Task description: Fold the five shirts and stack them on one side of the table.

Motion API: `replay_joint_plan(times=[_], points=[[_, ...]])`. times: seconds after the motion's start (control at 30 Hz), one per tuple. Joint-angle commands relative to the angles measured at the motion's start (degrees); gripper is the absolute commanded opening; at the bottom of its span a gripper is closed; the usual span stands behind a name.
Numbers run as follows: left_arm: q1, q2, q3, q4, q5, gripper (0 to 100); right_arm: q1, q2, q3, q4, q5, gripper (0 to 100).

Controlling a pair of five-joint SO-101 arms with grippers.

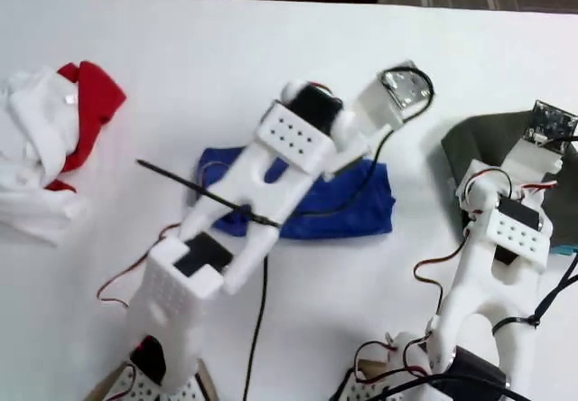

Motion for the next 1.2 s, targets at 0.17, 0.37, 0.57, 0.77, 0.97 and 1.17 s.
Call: replay_joint_plan(times=[0.17,0.37,0.57,0.77,0.97,1.17], points=[[4.3,3.1,-2.7,-3.1,2.3,3,2.0,-2.9,-2.0,-1.3,-0.4,25.2],[4.9,6.1,-2.7,-4.9,2.5,3,2.1,-2.9,-1.8,-1.3,-0.4,25.2],[6.4,8.1,-2.7,-4.7,2.4,5,2.1,-2.9,-1.8,-1.3,-0.4,25.2],[6.3,7.8,-4.2,-4.0,2.0,22,2.1,-2.9,-1.8,-1.3,-0.4,25.2],[-5.2,3.6,-21.7,4.9,1.9,23,2.0,-2.9,-1.8,-1.3,-0.4,25.2],[-23.1,6.0,-26.2,13.1,1.9,23,-0.7,-2.9,-1.6,-0.8,0.1,25.2]])
